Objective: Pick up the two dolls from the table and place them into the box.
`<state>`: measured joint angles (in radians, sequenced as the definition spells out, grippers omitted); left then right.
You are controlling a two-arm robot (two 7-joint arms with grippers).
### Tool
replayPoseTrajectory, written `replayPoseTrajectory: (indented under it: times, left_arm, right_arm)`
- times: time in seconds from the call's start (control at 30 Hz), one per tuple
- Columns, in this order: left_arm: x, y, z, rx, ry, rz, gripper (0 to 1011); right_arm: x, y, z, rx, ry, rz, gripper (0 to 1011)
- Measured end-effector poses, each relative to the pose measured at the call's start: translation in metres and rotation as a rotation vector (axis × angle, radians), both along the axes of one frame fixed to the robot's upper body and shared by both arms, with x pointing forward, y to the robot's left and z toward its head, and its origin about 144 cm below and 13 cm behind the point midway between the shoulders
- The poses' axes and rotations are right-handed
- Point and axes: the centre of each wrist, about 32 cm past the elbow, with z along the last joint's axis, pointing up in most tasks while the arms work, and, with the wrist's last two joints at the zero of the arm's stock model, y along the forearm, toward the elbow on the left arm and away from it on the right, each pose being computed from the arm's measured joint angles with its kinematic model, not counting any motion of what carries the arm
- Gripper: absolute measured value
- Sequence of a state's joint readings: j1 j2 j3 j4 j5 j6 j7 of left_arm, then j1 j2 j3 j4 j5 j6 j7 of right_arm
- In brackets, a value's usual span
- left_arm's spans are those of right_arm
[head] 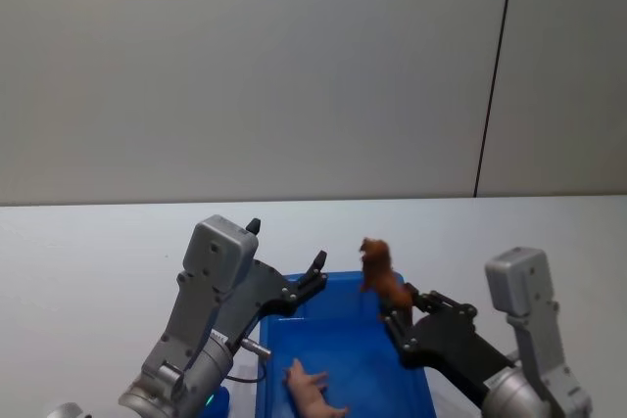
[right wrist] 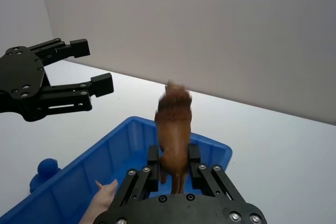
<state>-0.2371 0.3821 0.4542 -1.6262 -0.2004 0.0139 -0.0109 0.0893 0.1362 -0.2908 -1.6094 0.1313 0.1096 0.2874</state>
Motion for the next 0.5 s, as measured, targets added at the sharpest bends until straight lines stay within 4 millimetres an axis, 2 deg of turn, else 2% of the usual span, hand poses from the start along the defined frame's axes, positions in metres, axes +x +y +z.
replayPoseTrajectory:
  times: [0.13,0.2,0.3,0.5]
  left_arm:
    - [0.0,0.0,0.0,0.0,0.0,0.0,1001]
    - [0.0,0.0,0.0,0.0,0.0,0.0,1001]
    - [0.0,0.0,0.0,0.0,0.0,0.0,1001]
    - [0.0,0.0,0.0,0.0,0.0,0.0,1001]
  right_arm:
    - [0.006,0.005,0.0,0.003,0.009,0.014,427]
    - [0.009,0.007,0.0,0.002,0.014,0.018,446]
    - [0.013,0.009,0.0,0.0,0.018,0.02,589]
    - [0.015,0.011,-0.001,-0.008,0.014,0.004,747]
